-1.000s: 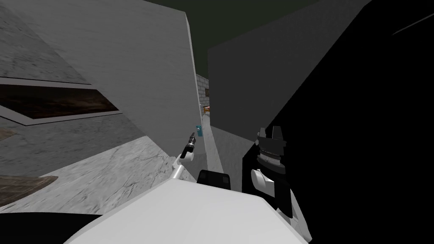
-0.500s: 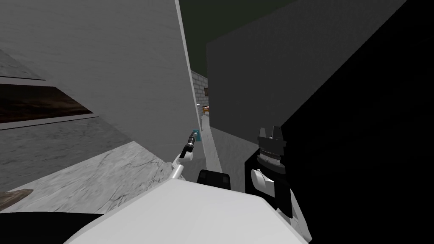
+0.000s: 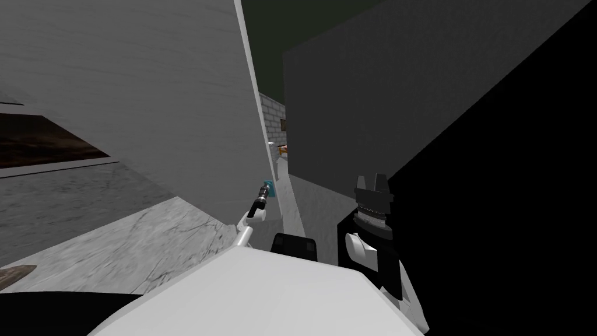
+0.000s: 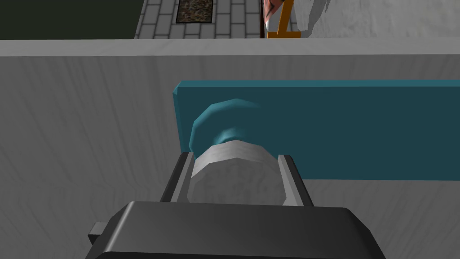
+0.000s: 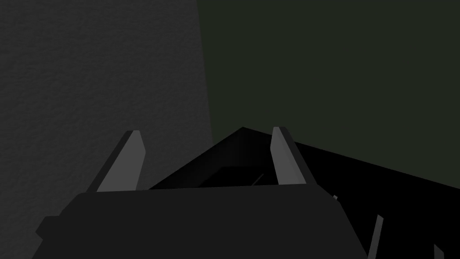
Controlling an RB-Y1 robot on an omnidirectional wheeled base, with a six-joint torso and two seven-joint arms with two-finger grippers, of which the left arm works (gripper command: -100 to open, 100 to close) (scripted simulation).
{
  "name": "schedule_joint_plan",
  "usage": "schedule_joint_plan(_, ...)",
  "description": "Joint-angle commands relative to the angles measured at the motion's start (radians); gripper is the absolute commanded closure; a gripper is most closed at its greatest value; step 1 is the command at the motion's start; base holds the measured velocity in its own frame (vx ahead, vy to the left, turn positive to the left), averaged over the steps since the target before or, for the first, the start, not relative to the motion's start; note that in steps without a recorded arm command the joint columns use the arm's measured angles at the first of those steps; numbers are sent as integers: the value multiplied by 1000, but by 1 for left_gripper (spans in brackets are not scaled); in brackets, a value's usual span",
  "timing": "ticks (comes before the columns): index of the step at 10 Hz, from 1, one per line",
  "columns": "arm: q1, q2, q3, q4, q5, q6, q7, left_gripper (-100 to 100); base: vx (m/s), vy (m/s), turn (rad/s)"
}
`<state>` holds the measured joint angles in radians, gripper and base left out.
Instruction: Push the door open
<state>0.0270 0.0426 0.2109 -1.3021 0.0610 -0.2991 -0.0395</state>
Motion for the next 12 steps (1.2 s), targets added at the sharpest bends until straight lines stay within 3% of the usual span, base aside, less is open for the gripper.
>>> schedule_joint_plan(1,1,-1,-1,0,0,0,0,100,-26,-5,3)
schedule_joint_plan(4,5,3,11,1,2,5,-2,100,26,-11,10)
schedule_joint_plan(8,8,6,47,-7,11,10,-7,100,177,-42,47)
schedule_joint_plan(12,12,-6,96,-18,22,18,-14,100,202,-50,54)
